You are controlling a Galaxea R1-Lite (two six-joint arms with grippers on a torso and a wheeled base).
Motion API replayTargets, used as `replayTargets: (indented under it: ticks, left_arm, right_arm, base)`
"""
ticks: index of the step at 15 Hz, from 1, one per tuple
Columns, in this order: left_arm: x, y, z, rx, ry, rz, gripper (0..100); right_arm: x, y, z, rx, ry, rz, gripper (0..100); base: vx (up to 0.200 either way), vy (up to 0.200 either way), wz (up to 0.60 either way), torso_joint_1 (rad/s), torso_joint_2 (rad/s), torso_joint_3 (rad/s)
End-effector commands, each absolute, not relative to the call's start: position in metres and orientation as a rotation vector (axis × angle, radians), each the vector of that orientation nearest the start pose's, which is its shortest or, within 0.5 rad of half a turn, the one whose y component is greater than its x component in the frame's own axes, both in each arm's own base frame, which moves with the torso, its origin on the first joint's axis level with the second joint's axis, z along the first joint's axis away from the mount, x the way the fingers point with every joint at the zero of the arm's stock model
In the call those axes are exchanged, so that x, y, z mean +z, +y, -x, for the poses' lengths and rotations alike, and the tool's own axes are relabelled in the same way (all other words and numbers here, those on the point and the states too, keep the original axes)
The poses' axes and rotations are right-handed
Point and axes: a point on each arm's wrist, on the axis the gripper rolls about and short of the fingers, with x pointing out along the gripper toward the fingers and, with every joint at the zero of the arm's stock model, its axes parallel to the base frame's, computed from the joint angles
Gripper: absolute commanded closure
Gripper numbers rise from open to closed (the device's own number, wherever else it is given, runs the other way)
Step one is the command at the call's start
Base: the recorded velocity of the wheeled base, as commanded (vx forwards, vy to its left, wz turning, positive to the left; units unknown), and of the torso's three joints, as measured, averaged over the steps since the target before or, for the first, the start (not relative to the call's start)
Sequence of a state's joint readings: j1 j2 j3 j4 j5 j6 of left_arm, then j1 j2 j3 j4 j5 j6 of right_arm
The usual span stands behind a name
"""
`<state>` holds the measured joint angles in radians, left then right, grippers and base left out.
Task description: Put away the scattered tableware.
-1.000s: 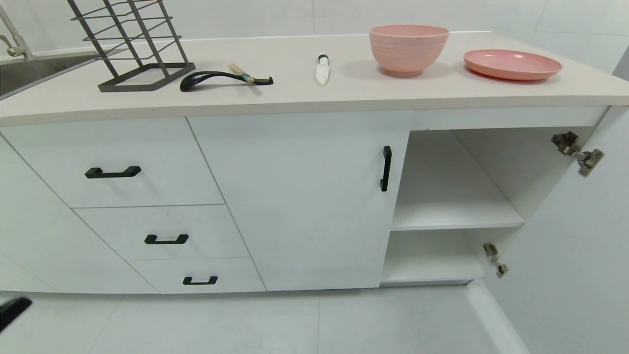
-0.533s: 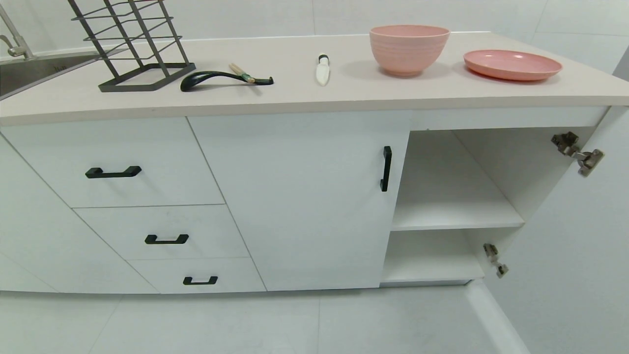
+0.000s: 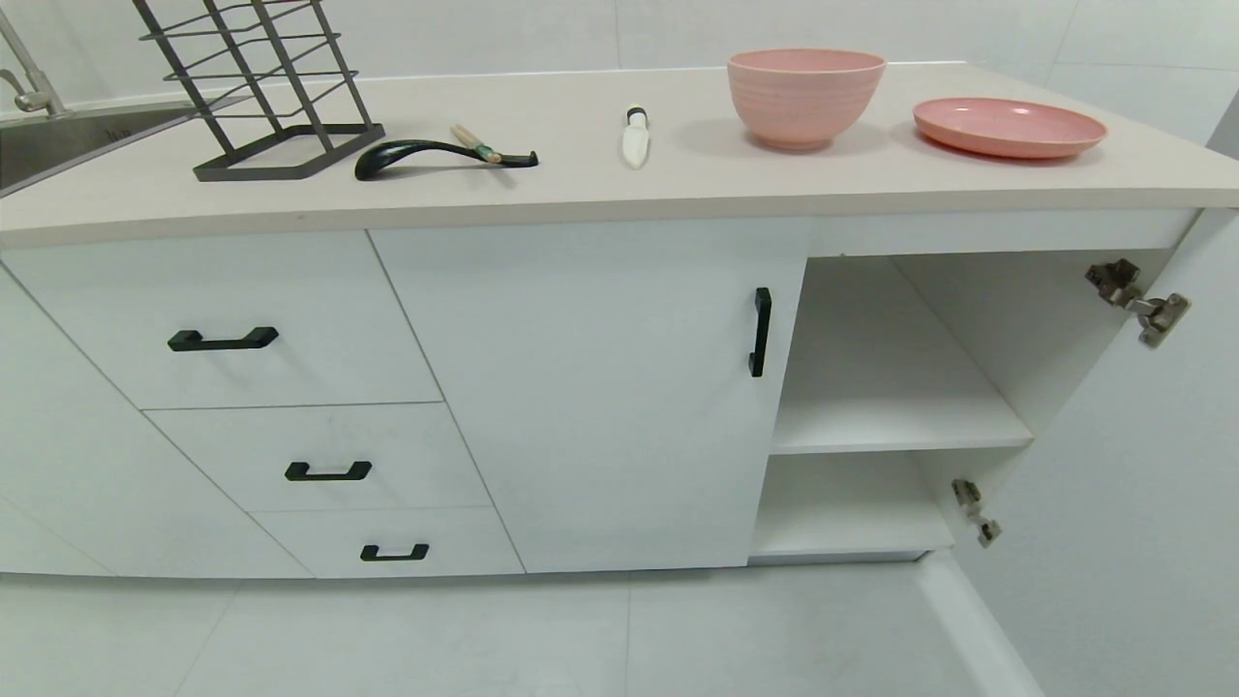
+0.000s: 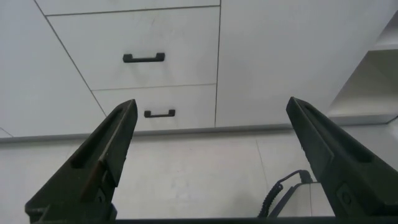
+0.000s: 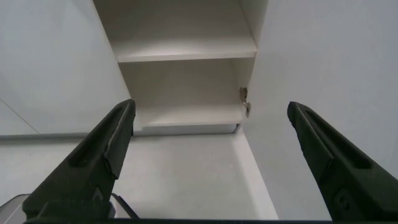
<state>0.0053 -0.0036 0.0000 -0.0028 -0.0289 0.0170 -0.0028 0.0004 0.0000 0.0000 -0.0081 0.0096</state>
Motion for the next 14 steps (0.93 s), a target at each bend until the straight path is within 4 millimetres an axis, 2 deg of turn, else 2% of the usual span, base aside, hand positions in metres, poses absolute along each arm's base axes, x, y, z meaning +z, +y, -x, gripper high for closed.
replayTargets:
  ticks: [1, 3, 12, 14]
  left_arm:
    - [0.076, -0.0008, 0.0228, -0.024, -0.005, -0.02, 0]
    - [0.0763, -0.0008, 0.0228, -0.027, -0.009, -0.078, 0]
    - [0.0758, -0.0008, 0.0228, -0.026, -0.004, -0.074, 0]
    - [0.076, -0.0008, 0.0228, -0.024, -0.006, -0.075, 0]
  right_arm:
    - [0.0753, -0.0001, 0.0228, -0.011, 0.001, -0.009, 0]
    - [0.0753, -0.0001, 0.0228, -0.011, 0.001, -0.009, 0]
    - [0.0753, -0.0001, 0.0228, -0.011, 0.001, -0.011, 0]
    - [0.0753, -0.0001, 0.0228, -0.011, 0.001, -0.011, 0]
  base:
    - [0.0, 0.0, -0.6, 0.002, 0.0, -0.002]
    - [0.0, 0.0, -0.6, 0.005, 0.0, 0.0]
    - [0.0, 0.0, 0.0, 0.0, 0.0, 0.0]
    - [0.2, 0.0, 0.0, 0.0, 0.0, 0.002]
